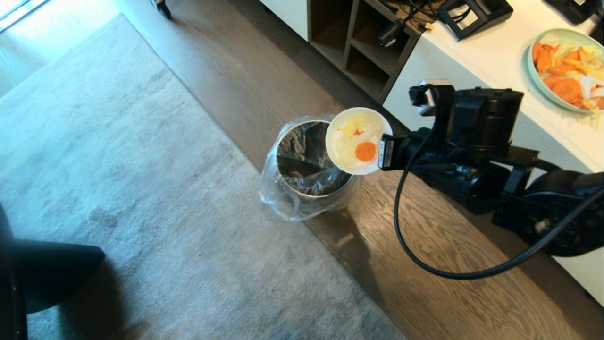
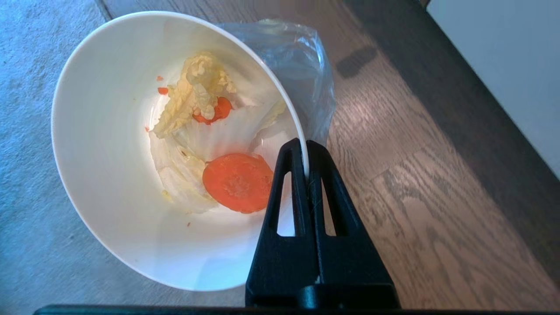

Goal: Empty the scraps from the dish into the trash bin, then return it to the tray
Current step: Move the bowl over the trash can, then pour the leftover food from the bowl into the trash can

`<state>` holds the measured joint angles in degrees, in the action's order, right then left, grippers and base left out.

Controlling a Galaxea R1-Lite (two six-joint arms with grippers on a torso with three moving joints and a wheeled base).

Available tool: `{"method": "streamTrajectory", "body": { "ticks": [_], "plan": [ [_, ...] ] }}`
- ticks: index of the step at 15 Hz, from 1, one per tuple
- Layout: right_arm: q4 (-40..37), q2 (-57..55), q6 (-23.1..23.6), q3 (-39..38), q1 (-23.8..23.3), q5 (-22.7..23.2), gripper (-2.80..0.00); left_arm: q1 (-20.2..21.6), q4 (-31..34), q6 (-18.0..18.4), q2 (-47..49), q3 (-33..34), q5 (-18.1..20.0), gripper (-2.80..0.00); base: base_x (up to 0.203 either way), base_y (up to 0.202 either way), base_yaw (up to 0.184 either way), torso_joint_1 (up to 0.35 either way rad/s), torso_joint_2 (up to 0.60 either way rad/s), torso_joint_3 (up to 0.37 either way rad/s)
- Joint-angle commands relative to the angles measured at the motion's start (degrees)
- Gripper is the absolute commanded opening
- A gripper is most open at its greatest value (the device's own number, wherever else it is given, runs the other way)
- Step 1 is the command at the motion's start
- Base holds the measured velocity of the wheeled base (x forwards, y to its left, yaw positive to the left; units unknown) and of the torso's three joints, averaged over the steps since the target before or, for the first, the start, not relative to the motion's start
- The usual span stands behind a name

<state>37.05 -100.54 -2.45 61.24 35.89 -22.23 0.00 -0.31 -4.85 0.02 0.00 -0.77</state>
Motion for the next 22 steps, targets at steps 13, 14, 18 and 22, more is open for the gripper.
{"method": "streamTrajectory", "body": {
  "ticks": [13, 14, 18, 22],
  "plan": [
    [35.33, -18.42, 36.24, 7.59, -0.27, 3.02, -2.80, 0.00, -0.04, -0.07, -0.02, 0.00, -0.03, -2.80, 0.000, 0.000, 0.000, 0.000, 0.00, 0.000],
    [37.16, -18.86, 39.17, 7.95, -0.33, 5.54, -2.80, 0.00, -0.04, -0.07, -0.02, 0.00, -0.03, -2.80, 0.000, 0.000, 0.000, 0.000, 0.00, 0.000],
    [43.65, -21.04, 50.10, 10.46, -0.71, 11.68, -2.80, 0.00, -0.04, -0.07, -0.02, 0.00, -0.03, -2.80, 0.000, 0.000, 0.000, 0.000, 0.00, 0.000],
    [49.78, -22.69, 60.78, 11.26, -3.18, 21.64, -2.80, 0.00, -0.04, -0.07, -0.02, 0.00, -0.03, -2.80, 0.000, 0.000, 0.000, 0.000, 0.00, 0.000]
  ]
}}
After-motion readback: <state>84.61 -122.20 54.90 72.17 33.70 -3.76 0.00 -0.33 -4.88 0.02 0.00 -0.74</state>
